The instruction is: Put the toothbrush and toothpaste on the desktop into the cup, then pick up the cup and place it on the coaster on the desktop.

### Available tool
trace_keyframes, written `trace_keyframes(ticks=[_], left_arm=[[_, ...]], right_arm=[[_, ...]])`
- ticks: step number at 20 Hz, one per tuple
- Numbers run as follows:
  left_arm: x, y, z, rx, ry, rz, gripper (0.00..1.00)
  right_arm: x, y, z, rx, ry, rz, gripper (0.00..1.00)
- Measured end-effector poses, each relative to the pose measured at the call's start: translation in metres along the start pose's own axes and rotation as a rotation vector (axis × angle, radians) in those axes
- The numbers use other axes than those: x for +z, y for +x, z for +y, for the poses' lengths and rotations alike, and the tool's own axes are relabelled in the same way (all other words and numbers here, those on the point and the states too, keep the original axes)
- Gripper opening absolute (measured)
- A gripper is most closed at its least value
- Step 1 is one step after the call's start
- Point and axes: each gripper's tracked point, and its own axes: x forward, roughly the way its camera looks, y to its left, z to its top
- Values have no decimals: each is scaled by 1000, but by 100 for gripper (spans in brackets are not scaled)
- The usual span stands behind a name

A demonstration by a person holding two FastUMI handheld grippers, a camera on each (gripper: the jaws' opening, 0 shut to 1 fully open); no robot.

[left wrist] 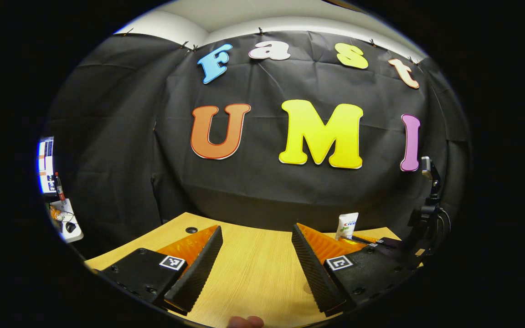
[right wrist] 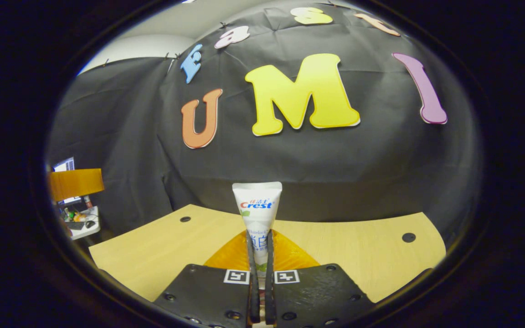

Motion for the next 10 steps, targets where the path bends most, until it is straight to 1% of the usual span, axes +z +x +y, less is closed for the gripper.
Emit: trace_keyframes(ticks=[2,4,5,6,7,8,10], left_arm=[[-1,1,-2,-7,2,3,96],[1,2,-4,-17,7,0,96],[2,1,-6,-21,11,-1,96],[3,1,-7,-26,14,-3,96],[3,0,-9,-30,16,-5,96],[3,0,-9,-34,17,-5,96],[4,-1,-11,-42,18,-7,96]], right_arm=[[-2,1,0,-3,4,2,3],[-12,-2,2,3,10,17,11],[-14,-4,2,1,12,22,18],[-13,-7,5,5,23,13,21],[-12,-11,4,2,28,3,40],[-9,-15,4,-1,28,-1,42],[-5,-22,5,-4,30,-13,60]])
